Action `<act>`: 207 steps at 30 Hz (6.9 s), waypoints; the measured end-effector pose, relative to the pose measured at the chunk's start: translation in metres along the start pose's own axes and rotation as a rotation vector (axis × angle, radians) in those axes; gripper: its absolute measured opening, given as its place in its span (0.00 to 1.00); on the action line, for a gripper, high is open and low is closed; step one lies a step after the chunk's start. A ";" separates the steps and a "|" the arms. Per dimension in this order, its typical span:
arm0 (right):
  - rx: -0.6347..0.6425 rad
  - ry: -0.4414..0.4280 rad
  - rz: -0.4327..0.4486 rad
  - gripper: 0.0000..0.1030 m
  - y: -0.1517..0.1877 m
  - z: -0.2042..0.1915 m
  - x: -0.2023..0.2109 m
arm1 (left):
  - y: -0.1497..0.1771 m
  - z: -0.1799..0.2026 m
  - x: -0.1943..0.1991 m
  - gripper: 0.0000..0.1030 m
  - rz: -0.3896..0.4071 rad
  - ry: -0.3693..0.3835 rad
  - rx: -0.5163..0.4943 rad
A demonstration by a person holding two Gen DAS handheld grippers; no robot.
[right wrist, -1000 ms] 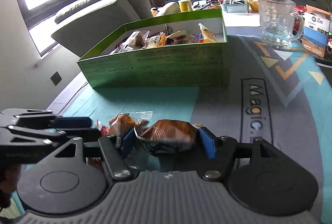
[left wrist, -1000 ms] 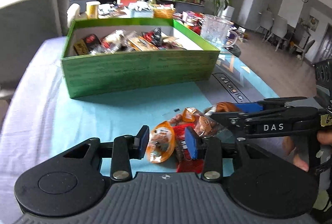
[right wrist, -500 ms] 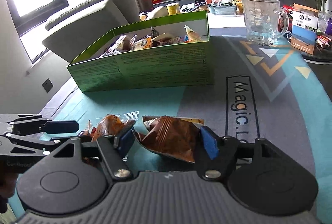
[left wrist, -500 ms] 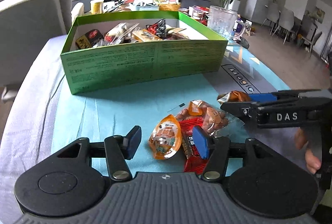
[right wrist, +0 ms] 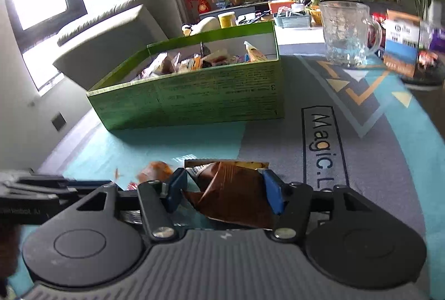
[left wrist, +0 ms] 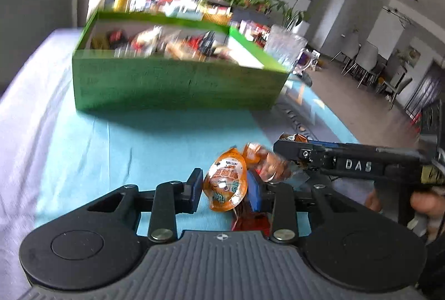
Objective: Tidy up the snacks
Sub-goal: 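Carry both packets over the green box and open both tools to drop them, then grasp the red packet with the left tool while the right tool grasps the clear brown-snack packet, then carry both packets over the green box and open both tools to drop them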
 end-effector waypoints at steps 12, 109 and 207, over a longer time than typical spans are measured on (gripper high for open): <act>0.020 -0.059 0.119 0.42 -0.038 -0.017 0.014 | -0.033 -0.002 0.010 0.31 0.102 -0.073 -0.046; 0.050 -0.016 -0.072 0.43 0.006 -0.034 -0.012 | -0.036 -0.041 0.024 0.47 0.097 -0.330 -0.015; 0.065 -0.066 0.170 0.41 -0.140 -0.029 -0.074 | -0.153 -0.068 -0.073 0.29 0.157 -0.313 -0.066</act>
Point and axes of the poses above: each gripper's, at about its wrist camera, not at the fingertips, and x roughly against the way its jaws point, z to its right, y to its underside, the point moved 5 cm from there along -x, roughly the way its jaws point, and after that the axes turned 1 degree about z, right-handed, at the moved point
